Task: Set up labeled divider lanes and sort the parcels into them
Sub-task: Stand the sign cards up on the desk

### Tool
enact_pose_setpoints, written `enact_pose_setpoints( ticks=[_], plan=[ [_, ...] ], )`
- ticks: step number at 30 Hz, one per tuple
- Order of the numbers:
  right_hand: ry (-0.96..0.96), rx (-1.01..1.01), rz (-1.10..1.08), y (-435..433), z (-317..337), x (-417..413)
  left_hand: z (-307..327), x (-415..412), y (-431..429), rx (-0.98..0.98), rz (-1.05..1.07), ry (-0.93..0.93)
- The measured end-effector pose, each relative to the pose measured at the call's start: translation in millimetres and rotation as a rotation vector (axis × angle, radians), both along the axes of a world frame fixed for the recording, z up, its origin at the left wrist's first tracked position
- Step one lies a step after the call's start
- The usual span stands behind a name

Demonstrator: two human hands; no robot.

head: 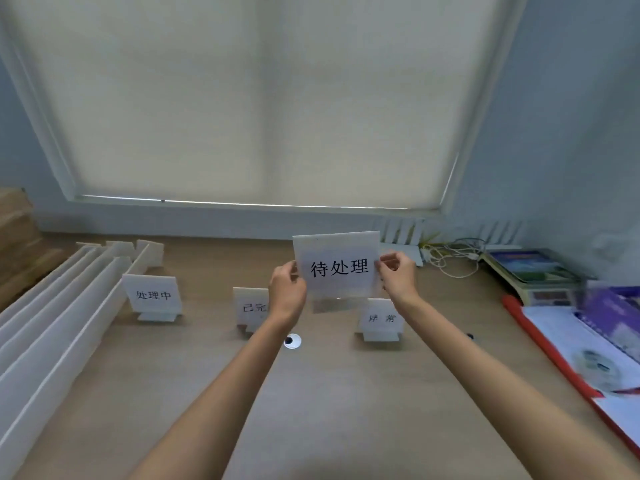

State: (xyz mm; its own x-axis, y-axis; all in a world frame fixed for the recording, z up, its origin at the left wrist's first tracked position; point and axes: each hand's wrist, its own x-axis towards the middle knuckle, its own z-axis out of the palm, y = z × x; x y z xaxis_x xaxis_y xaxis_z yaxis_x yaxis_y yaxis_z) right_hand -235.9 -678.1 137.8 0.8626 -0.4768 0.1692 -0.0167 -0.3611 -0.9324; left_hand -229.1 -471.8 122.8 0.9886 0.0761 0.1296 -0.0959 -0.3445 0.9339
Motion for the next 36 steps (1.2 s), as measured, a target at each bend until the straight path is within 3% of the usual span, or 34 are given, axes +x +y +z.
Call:
enact_pose_setpoints(
  ticks=[6, 16, 24, 36],
  plan=[
    [0.079, -0.198, -0.087, -132.8, -18.0, -91.3, -1.5, -66.7, -144.2, -0.075, -0.092, 0.062],
    [0.163, -0.101, -0.098, -269.4, -21.0, -141.7, -4.1, -72.0, -277.9, -0.015, -0.374, 0.107],
    [0.267, -0.069, -0.142, -369.1, -67.5, -124.4, -49.4, -54.3, -379.0, -0.036, -0.419, 0.215],
    [0.532, -0.101, 0.097, -522.9, -180.8, -33.9, -144.5, 6.1, -521.6, 0.026, -0.258, 0.433]
  ],
)
